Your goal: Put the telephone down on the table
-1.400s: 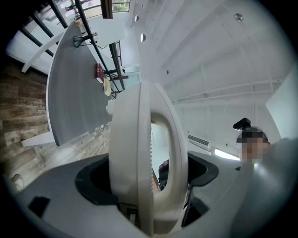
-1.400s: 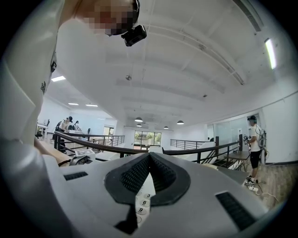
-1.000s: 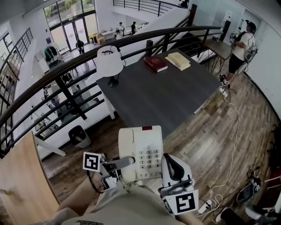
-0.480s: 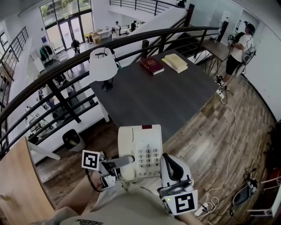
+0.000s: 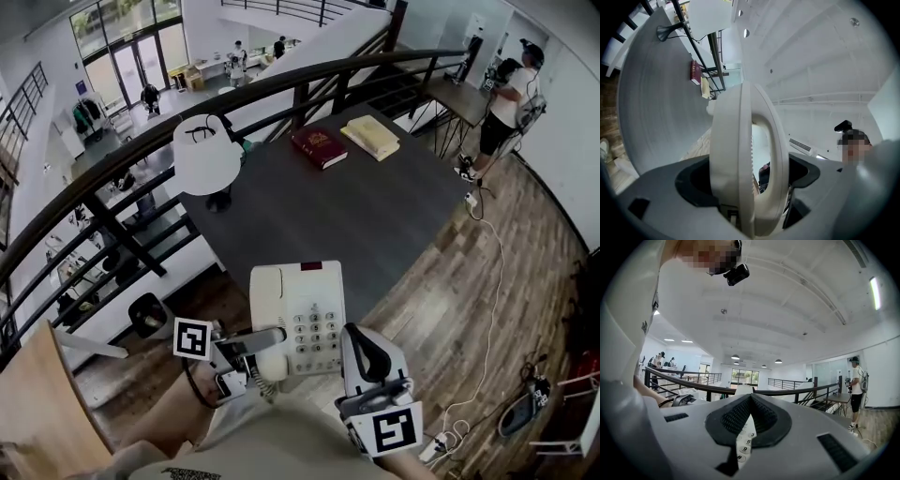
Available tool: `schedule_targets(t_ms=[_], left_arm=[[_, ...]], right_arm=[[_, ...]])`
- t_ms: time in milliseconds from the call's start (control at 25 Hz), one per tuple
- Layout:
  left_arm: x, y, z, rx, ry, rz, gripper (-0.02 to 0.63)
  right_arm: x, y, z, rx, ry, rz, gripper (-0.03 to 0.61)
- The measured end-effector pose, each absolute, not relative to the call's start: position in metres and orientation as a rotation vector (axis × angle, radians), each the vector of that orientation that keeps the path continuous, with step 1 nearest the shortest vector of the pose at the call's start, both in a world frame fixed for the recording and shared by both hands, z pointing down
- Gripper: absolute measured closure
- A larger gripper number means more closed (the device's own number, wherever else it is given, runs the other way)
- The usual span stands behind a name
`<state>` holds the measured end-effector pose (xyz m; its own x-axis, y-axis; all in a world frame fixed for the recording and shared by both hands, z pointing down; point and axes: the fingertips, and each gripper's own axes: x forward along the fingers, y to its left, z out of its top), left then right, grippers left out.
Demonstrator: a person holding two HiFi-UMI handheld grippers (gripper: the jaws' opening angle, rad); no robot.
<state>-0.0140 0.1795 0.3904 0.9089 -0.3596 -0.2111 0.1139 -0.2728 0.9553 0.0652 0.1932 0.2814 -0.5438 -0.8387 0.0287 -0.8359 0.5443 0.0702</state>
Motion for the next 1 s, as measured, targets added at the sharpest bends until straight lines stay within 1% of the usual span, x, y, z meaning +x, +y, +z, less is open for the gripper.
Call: schedule_targets(t_ms=[600,1000], left_arm=[[-0.046,0.041,0.380,1.799,-0.086,-0.367,0.192],[-0.061,-0.010,0.387,1.784,-0.033,-0.326,0.192]], right_arm=[[0.029,0.056,0.273,1.595,-2.583,-0.099,0.578],[0.013,-0.004,0.272,1.665,-2.524,-0.100,0.578]])
